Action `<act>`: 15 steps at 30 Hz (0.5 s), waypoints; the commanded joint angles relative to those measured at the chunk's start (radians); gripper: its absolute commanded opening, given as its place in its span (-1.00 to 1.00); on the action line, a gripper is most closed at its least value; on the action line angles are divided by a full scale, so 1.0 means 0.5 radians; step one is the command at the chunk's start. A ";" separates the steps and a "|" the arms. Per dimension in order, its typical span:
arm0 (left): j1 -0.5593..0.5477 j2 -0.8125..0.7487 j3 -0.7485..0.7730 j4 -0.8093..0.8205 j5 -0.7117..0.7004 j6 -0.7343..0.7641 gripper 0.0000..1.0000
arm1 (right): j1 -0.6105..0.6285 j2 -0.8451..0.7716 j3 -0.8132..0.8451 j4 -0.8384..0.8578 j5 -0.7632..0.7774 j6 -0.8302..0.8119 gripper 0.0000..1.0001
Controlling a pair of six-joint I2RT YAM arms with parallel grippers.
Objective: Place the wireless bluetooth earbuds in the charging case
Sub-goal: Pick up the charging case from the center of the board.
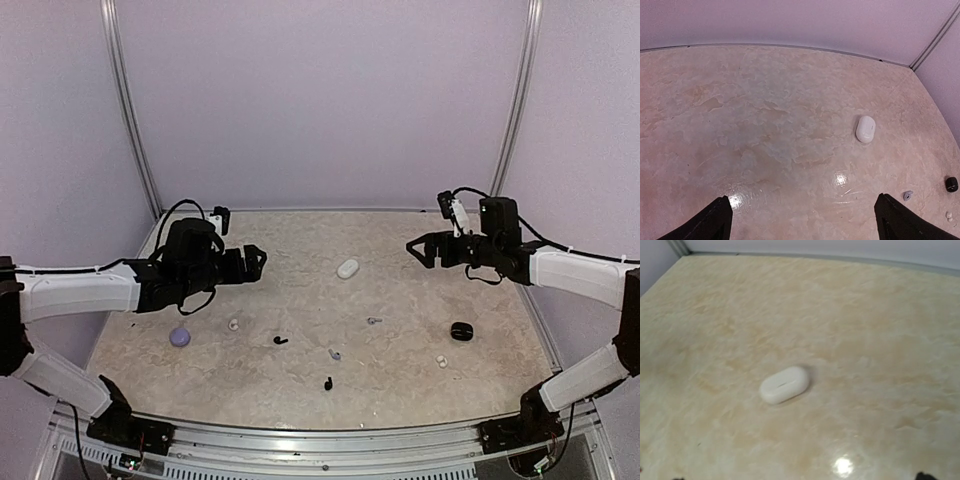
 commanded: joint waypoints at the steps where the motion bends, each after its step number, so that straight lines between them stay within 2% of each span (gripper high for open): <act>1: -0.031 0.197 0.165 0.108 0.169 0.249 0.98 | -0.068 0.004 0.018 -0.049 -0.215 0.008 0.99; 9: -0.081 0.883 0.723 0.074 0.467 0.500 0.98 | -0.171 -0.022 -0.012 -0.070 -0.369 0.032 0.99; 15: -0.158 1.344 1.144 0.022 0.564 0.623 0.98 | -0.213 -0.090 -0.048 -0.078 -0.400 0.033 0.99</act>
